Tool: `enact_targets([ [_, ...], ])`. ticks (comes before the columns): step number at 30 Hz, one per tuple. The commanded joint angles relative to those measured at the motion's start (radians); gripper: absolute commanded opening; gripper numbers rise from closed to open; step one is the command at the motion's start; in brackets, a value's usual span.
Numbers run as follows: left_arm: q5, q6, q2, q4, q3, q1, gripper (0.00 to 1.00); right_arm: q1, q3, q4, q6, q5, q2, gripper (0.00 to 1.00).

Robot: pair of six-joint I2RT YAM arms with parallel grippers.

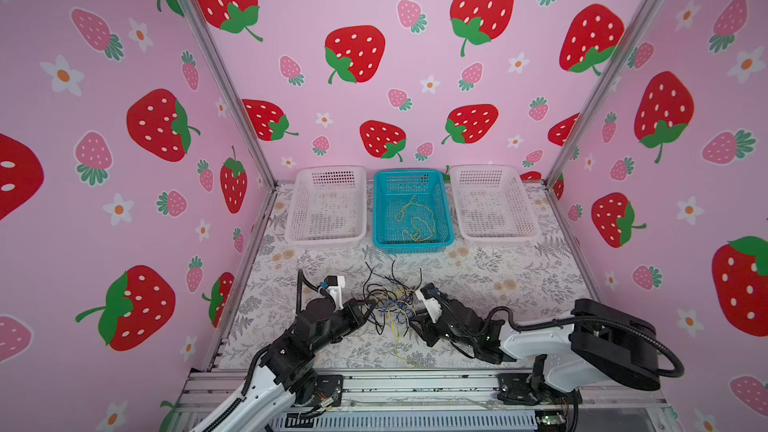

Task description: Untangle the cables

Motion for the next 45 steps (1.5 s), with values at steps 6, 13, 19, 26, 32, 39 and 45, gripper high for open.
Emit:
enact_targets([
  [6,-0.028,-0.014,-0.050,-0.021,0.040,-0.005,0.00,-0.005,-0.044,0.096,0.007,-0.042,-0.020,0.22],
  [13,-0.039,-0.017,-0.057,-0.016,0.039,-0.005,0.00,-0.004,-0.073,0.154,0.016,-0.110,-0.021,0.24],
  [19,-0.035,-0.020,-0.054,-0.007,0.035,-0.005,0.00,-0.004,-0.084,0.205,0.026,-0.101,-0.013,0.14],
  [26,-0.044,-0.014,-0.103,-0.063,0.033,-0.005,0.00,-0.005,-0.086,0.186,0.006,-0.082,-0.031,0.04],
  [32,-0.071,-0.011,-0.142,-0.118,0.015,-0.004,0.00,-0.005,-0.110,0.058,-0.032,-0.007,-0.160,0.00],
  [39,-0.063,0.010,-0.125,-0.152,0.007,-0.004,0.00,-0.019,-0.141,-0.193,-0.070,0.144,-0.476,0.00],
  [45,-0.069,0.025,-0.112,-0.173,0.004,-0.003,0.00,-0.086,-0.099,-0.518,-0.086,0.291,-0.801,0.00],
])
